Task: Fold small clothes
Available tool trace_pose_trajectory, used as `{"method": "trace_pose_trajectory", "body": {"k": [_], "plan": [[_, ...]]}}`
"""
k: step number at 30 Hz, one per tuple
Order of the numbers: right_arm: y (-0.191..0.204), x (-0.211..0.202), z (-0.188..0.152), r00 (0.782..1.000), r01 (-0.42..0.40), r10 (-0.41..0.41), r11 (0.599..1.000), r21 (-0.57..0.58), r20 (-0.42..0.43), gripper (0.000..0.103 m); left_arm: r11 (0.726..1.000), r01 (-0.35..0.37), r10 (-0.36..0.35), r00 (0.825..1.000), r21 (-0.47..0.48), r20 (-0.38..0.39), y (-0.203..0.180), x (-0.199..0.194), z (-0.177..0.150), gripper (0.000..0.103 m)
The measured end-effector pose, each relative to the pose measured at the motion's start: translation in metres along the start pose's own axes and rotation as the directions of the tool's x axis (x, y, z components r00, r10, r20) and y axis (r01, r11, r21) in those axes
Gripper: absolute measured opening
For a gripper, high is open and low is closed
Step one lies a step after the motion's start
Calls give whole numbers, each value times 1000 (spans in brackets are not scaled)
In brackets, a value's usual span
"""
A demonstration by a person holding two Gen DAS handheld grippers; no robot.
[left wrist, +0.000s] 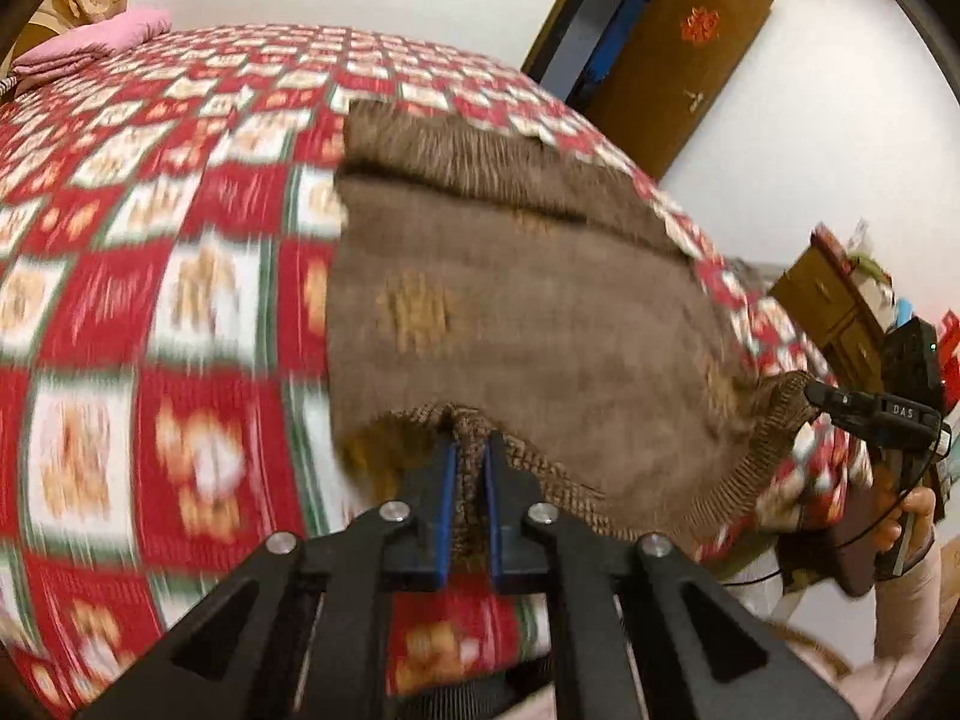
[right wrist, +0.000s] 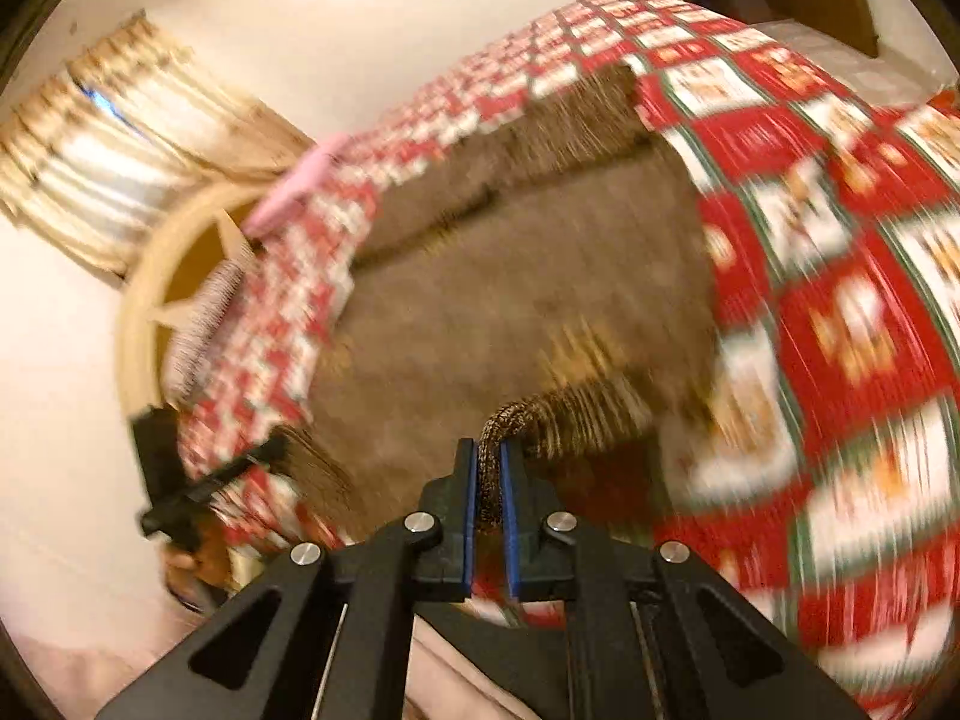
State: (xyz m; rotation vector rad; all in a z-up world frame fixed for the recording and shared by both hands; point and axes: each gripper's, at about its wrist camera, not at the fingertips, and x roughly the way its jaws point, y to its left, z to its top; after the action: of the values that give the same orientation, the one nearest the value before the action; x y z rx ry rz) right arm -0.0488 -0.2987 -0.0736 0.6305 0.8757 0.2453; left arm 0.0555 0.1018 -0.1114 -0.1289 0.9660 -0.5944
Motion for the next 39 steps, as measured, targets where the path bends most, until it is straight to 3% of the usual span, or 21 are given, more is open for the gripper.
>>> {"method": "trace_pose_trajectory", "body": {"k": [4,8,10,12,14,17,18,19,20,21,22,26,29,32,34,36,39], "plan": [[-6,26,62,997,23,-28,998,57,76,7,998,-57,57,998,21,22,7,16,42,9],[-36,53,97,986,107,-119,989,107,120,7,997,-77,77,997,4,-3,30,36,78,13],[-52,70,102,978,163,-177,978,128,110,7,997,-82,82,997,-2,-12,40,38,86,28],[-64,80,99,978,171,-188,972,161,95,7,995,-98,98,995,0,-3,47,33,90,67],[-75,87,100,978,169,-189,966,194,89,8,993,-116,115,992,11,57,55,24,91,77],[-81,88,96,991,64,-91,967,246,102,11,991,-115,110,992,65,64,61,23,87,77],[-82,84,95,990,8,-44,965,263,131,19,991,-108,104,993,80,55,62,25,85,77],[-81,79,93,985,-45,-3,961,274,172,39,990,-103,99,994,97,46,61,30,84,77],[-78,72,90,976,-80,20,958,274,215,53,988,-103,99,994,119,38,59,35,82,77],[-73,67,88,967,-100,30,958,268,254,76,985,-107,103,994,138,35,57,40,83,77],[-68,64,87,961,-109,35,959,261,275,83,980,-116,111,993,160,39,52,48,83,77],[-44,52,76,957,-98,38,976,196,288,83,973,-109,99,993,203,60,41,71,90,75],[-29,44,66,960,-15,-24,991,135,279,83,972,-82,74,996,222,43,32,89,95,52],[-13,40,55,959,74,-90,995,68,268,83,973,-82,77,996,217,33,31,101,96,48],[-5,41,51,958,116,-121,993,34,259,83,975,-83,78,996,204,34,33,103,96,39],[-1,44,45,958,148,-145,989,6,248,83,976,-92,81,995,200,59,33,100,94,29],[1,51,44,960,156,-150,988,-7,237,83,970,-105,81,990,219,115,29,93,89,27]]}}
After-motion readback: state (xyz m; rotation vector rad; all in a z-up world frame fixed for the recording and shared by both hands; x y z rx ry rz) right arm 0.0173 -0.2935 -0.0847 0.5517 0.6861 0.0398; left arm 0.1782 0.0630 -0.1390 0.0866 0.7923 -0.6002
